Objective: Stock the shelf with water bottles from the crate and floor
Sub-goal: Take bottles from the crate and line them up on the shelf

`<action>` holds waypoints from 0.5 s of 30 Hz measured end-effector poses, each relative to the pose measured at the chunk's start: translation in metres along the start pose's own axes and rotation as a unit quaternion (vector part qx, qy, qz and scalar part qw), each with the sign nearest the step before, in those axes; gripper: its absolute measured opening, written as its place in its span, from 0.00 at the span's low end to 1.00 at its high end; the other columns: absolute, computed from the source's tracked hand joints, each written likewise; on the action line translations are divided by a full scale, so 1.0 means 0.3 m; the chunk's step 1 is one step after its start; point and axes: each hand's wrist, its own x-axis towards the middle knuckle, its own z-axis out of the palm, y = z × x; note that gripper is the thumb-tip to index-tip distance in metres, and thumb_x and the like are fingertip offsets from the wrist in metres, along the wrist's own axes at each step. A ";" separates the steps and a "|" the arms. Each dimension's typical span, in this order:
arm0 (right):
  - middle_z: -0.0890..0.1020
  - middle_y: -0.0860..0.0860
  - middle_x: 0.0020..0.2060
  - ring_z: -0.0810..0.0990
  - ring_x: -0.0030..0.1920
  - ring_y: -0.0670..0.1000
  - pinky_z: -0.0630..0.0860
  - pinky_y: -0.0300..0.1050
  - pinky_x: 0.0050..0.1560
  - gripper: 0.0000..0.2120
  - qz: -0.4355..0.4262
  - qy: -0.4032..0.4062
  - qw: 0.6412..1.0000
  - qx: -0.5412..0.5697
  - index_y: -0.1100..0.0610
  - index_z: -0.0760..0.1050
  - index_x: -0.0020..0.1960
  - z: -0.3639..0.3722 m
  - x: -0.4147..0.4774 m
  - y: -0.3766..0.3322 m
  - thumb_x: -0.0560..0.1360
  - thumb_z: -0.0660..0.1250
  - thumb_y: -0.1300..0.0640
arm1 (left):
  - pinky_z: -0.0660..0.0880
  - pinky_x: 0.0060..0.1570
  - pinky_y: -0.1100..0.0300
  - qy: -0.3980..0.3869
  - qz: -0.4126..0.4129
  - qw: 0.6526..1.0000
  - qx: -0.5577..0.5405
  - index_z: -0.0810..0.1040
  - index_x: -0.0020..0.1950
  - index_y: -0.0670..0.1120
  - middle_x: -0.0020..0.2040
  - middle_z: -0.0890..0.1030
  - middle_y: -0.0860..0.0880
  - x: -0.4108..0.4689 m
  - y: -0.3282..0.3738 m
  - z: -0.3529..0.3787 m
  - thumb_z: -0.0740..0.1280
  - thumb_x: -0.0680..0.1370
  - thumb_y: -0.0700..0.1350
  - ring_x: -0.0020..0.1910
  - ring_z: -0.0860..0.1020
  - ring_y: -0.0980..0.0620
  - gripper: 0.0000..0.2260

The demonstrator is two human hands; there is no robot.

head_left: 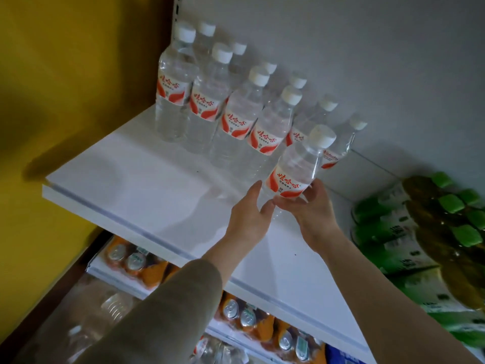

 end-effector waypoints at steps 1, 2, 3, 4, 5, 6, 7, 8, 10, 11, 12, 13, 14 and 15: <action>0.79 0.52 0.50 0.81 0.50 0.53 0.80 0.47 0.51 0.31 0.000 0.003 1.000 0.004 0.62 0.67 0.63 -0.006 0.014 0.009 0.63 0.71 0.76 | 0.64 0.67 0.57 -0.005 -0.003 1.000 -0.002 0.58 0.75 0.51 0.72 0.68 0.49 0.015 -0.003 0.009 0.59 0.79 0.51 0.71 0.67 0.47 0.24; 0.79 0.52 0.50 0.81 0.49 0.53 0.80 0.47 0.50 0.31 -0.001 0.004 1.000 0.007 0.62 0.67 0.63 -0.010 0.028 0.018 0.63 0.71 0.76 | 0.64 0.67 0.57 -0.009 -0.007 1.000 -0.005 0.58 0.75 0.51 0.72 0.68 0.49 0.027 -0.006 0.016 0.59 0.80 0.51 0.71 0.67 0.47 0.24; 0.79 0.52 0.50 0.81 0.50 0.53 0.80 0.46 0.49 0.31 -0.002 0.005 1.000 0.009 0.61 0.67 0.63 -0.012 0.040 0.024 0.64 0.71 0.76 | 0.64 0.67 0.56 -0.012 -0.011 1.000 -0.009 0.59 0.74 0.50 0.72 0.68 0.49 0.039 -0.009 0.023 0.58 0.80 0.51 0.71 0.67 0.47 0.23; 0.79 0.51 0.50 0.81 0.50 0.53 0.80 0.45 0.49 0.30 -0.003 0.006 1.000 0.010 0.61 0.67 0.62 -0.013 0.052 0.028 0.64 0.71 0.76 | 0.65 0.67 0.55 -0.014 -0.015 1.000 -0.012 0.60 0.74 0.50 0.72 0.68 0.49 0.052 -0.012 0.028 0.58 0.80 0.51 0.70 0.67 0.47 0.23; 0.79 0.51 0.50 0.81 0.51 0.53 0.80 0.45 0.48 0.30 -0.006 0.009 1.000 0.011 0.60 0.67 0.61 -0.014 0.066 0.032 0.64 0.71 0.76 | 0.65 0.67 0.54 -0.013 -0.017 1.000 -0.014 0.61 0.74 0.49 0.71 0.69 0.48 0.064 -0.014 0.033 0.58 0.80 0.51 0.70 0.68 0.46 0.22; 0.79 0.51 0.50 0.81 0.51 0.52 0.80 0.45 0.48 0.29 -0.009 0.010 1.000 0.012 0.59 0.67 0.61 -0.014 0.080 0.032 0.64 0.71 0.76 | 0.66 0.67 0.54 -0.012 -0.023 1.000 -0.017 0.61 0.73 0.48 0.71 0.70 0.47 0.074 -0.013 0.036 0.58 0.80 0.50 0.70 0.68 0.46 0.22; 0.80 0.51 0.50 0.81 0.50 0.52 0.80 0.44 0.48 0.28 -0.012 0.009 1.000 0.013 0.59 0.68 0.60 -0.014 0.095 0.033 0.64 0.71 0.76 | 0.65 0.68 0.53 -0.011 -0.031 0.999 -0.023 0.61 0.74 0.47 0.71 0.69 0.47 0.083 -0.011 0.039 0.58 0.80 0.50 0.70 0.68 0.46 0.23; 0.80 0.51 0.50 0.81 0.50 0.51 0.81 0.44 0.48 0.28 -0.014 0.008 1.000 0.013 0.58 0.68 0.59 -0.014 0.112 0.034 0.65 0.70 0.76 | 0.65 0.69 0.53 -0.012 -0.038 0.999 -0.031 0.61 0.74 0.46 0.72 0.68 0.46 0.091 -0.007 0.041 0.58 0.80 0.49 0.71 0.67 0.45 0.23; 0.80 0.53 0.51 0.81 0.50 0.51 0.81 0.43 0.49 0.27 -0.017 0.006 1.000 0.011 0.59 0.69 0.59 -0.015 0.144 0.037 0.65 0.70 0.77 | 0.63 0.70 0.53 -0.012 -0.042 0.998 -0.046 0.60 0.74 0.45 0.73 0.66 0.46 0.107 0.006 0.044 0.58 0.80 0.48 0.72 0.65 0.46 0.23; 0.79 0.54 0.53 0.80 0.51 0.52 0.80 0.45 0.50 0.28 -0.020 0.006 1.000 0.008 0.61 0.68 0.61 -0.014 0.158 0.038 0.65 0.70 0.77 | 0.62 0.71 0.54 -0.012 -0.045 0.998 -0.053 0.58 0.75 0.45 0.74 0.64 0.46 0.113 0.015 0.045 0.57 0.80 0.47 0.72 0.64 0.47 0.23; 0.79 0.56 0.54 0.80 0.53 0.52 0.80 0.47 0.53 0.30 -0.024 0.005 1.000 0.006 0.62 0.67 0.63 -0.013 0.170 0.038 0.65 0.69 0.77 | 0.60 0.70 0.55 -0.014 -0.053 0.997 -0.060 0.56 0.75 0.45 0.75 0.62 0.47 0.117 0.025 0.045 0.57 0.81 0.46 0.73 0.62 0.47 0.23; 0.78 0.56 0.55 0.79 0.53 0.51 0.78 0.49 0.55 0.31 -0.026 0.004 1.000 0.006 0.62 0.66 0.65 -0.013 0.180 0.036 0.65 0.69 0.77 | 0.60 0.70 0.56 -0.015 -0.058 0.996 -0.070 0.55 0.75 0.45 0.75 0.61 0.47 0.124 0.032 0.045 0.56 0.81 0.45 0.74 0.61 0.47 0.24; 0.78 0.54 0.54 0.79 0.52 0.49 0.78 0.50 0.57 0.32 -0.028 0.002 1.000 0.000 0.61 0.66 0.66 -0.015 0.189 0.033 0.65 0.69 0.77 | 0.60 0.70 0.56 -0.016 -0.062 0.995 -0.080 0.54 0.76 0.45 0.75 0.60 0.47 0.131 0.037 0.046 0.56 0.81 0.45 0.74 0.61 0.47 0.24; 0.78 0.52 0.53 0.79 0.50 0.46 0.77 0.49 0.57 0.32 -0.030 0.000 0.999 -0.017 0.59 0.66 0.65 -0.018 0.196 0.028 0.66 0.69 0.77 | 0.60 0.69 0.56 -0.017 -0.066 0.994 -0.088 0.55 0.75 0.45 0.75 0.61 0.47 0.137 0.041 0.048 0.56 0.81 0.44 0.73 0.62 0.47 0.23</action>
